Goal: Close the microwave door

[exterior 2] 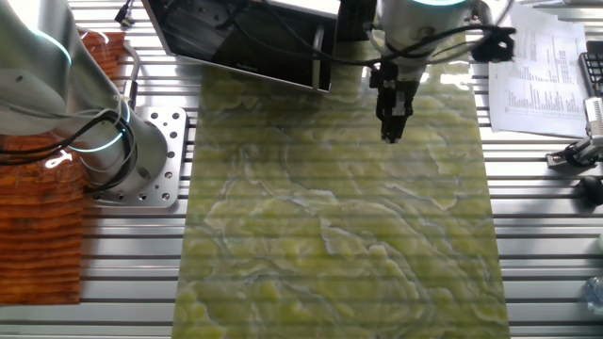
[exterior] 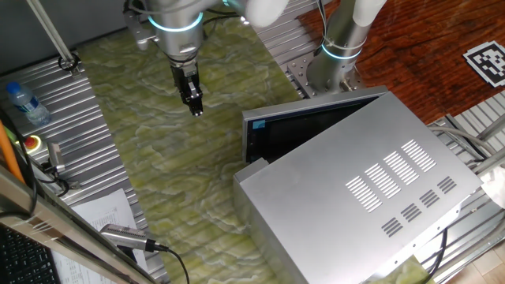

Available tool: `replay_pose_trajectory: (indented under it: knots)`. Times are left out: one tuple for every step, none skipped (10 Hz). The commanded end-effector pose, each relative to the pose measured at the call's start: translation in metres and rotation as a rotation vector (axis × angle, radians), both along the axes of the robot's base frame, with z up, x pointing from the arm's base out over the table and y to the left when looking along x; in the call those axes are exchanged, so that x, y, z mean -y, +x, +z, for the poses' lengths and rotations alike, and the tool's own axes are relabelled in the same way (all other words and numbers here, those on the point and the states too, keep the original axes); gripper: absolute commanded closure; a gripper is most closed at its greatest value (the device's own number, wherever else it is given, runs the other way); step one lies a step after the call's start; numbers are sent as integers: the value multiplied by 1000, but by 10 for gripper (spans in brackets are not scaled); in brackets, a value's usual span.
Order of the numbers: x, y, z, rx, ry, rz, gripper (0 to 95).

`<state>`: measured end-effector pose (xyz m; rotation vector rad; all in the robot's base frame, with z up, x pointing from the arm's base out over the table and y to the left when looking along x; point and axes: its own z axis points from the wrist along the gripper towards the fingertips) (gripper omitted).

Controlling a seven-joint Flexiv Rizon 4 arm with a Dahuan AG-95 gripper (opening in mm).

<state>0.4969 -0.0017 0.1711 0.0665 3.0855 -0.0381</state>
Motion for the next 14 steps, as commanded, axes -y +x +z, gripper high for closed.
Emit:
replay_pose_trajectory:
  knots:
    - [0,2,0,-9,-1,0,950]
    - [2,1,0,-26,0,1,950]
    - [3,-3,-2,-41,9,5,950]
    - [4,-7,-4,-44,8,8,950]
    - [5,-10,-5,-45,4,8,950]
    - [4,-14,-4,-47,3,8,950]
    - [2,-16,-2,-51,0,9,950]
    - [2,-16,-2,-51,0,9,950]
    - [2,-16,-2,-51,0,9,950]
    - [2,-16,-2,-51,0,9,950]
    - [2,-16,-2,-51,0,9,950]
    - [2,-16,-2,-51,0,9,950]
    - [2,-16,-2,-51,0,9,950]
    - [2,-16,-2,-51,0,9,950]
